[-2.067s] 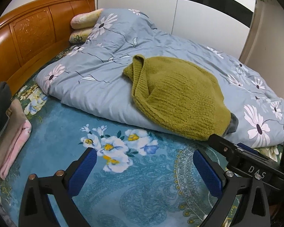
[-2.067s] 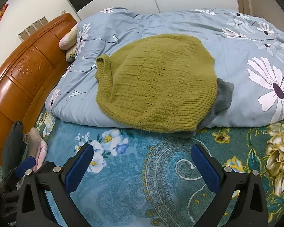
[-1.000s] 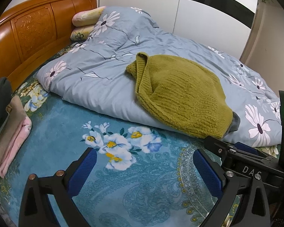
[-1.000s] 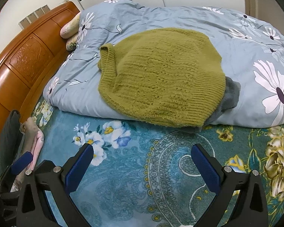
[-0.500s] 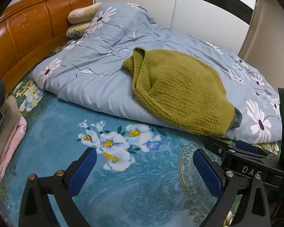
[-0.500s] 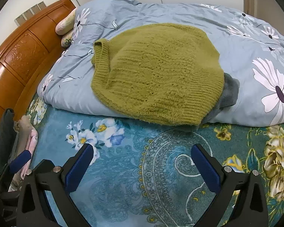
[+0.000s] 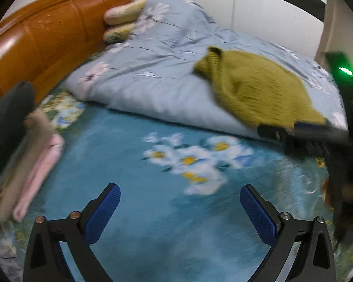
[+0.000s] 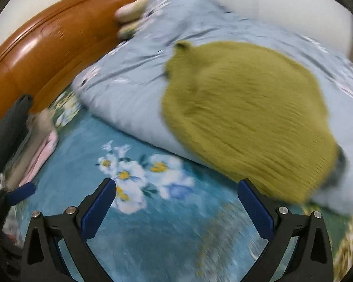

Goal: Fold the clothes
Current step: 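Grasp the sweater hem with the right tool and lift it off the duvet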

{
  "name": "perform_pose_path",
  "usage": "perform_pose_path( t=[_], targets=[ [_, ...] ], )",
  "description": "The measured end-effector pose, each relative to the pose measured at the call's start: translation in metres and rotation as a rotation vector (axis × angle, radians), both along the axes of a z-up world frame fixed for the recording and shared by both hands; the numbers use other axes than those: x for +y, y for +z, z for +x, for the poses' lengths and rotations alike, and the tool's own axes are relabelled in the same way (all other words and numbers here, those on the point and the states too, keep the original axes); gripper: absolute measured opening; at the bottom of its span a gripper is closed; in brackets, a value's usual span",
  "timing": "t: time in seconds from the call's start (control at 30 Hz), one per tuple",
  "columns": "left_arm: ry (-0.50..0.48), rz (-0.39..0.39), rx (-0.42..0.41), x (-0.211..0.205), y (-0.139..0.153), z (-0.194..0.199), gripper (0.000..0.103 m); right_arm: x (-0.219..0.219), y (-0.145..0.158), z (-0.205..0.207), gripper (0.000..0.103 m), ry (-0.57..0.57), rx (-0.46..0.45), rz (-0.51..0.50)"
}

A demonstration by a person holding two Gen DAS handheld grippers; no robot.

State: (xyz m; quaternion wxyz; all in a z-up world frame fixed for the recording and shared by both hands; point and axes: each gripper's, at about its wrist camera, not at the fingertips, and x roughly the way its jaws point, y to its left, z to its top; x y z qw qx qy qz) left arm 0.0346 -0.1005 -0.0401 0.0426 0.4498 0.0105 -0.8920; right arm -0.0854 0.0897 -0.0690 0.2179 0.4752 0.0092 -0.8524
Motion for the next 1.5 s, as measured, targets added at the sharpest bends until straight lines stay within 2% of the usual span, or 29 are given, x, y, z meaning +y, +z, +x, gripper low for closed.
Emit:
perform_pose_path(
  t=[0.17, 0.3, 0.37, 0.43, 0.47, 0.53, 0.57, 0.6, 0.67, 0.83, 0.93, 1.1, 1.3, 1.5],
  targets=[
    [0.177, 0.046, 0.05, -0.06, 0.006, 0.039, 0.103, -0.054, -0.017, -0.049, 0.103, 0.052, 0.069, 0.13],
    [0.284, 0.06, 0.048, -0.094, 0.002, 0.068, 0.102, -0.092, -0.034, -0.083, 0.103, 0.041, 0.088, 0.281],
    [0.325, 0.077, 0.038, -0.107, -0.003, 0.08, 0.102, -0.102, -0.042, -0.092, 0.097, 0.034, 0.084, 0.328],
    [0.361, 0.092, 0.027, -0.118, -0.008, 0.089, 0.102, -0.106, -0.05, -0.101, 0.072, 0.02, 0.054, 0.35],
    [0.37, 0.101, 0.021, -0.12, -0.01, 0.091, 0.102, -0.107, -0.054, -0.104, 0.065, 0.013, 0.034, 0.365],
    [0.392, 0.134, 0.008, -0.124, -0.014, 0.095, 0.102, -0.105, -0.063, -0.112, 0.037, 0.0, -0.017, 0.393],
    [0.399, 0.153, 0.006, -0.126, -0.015, 0.097, 0.102, -0.1, -0.061, -0.113, 0.028, -0.017, -0.018, 0.401],
    [0.403, 0.171, 0.005, -0.126, -0.015, 0.098, 0.102, -0.095, -0.059, -0.115, 0.015, -0.033, -0.019, 0.407],
    [0.412, 0.205, 0.005, -0.127, -0.016, 0.101, 0.102, -0.082, -0.049, -0.118, 0.014, -0.051, -0.017, 0.385],
    [0.423, 0.291, 0.013, -0.127, -0.015, 0.108, 0.101, -0.036, 0.007, -0.12, 0.012, -0.129, 0.087, 0.295],
    [0.416, 0.286, 0.023, -0.123, -0.012, 0.115, 0.101, -0.011, 0.05, -0.11, 0.011, -0.161, 0.172, 0.224],
    [0.409, 0.308, 0.049, -0.121, -0.003, 0.127, 0.101, 0.001, 0.12, -0.07, 0.011, -0.082, 0.353, 0.192],
    [0.4, 0.323, 0.097, -0.121, 0.015, 0.145, 0.101, -0.003, 0.175, -0.044, 0.011, -0.053, 0.392, 0.07],
    [0.427, 0.337, 0.156, -0.13, 0.034, 0.168, 0.101, -0.028, 0.225, 0.016, 0.011, 0.106, 0.427, -0.063]
  ],
)
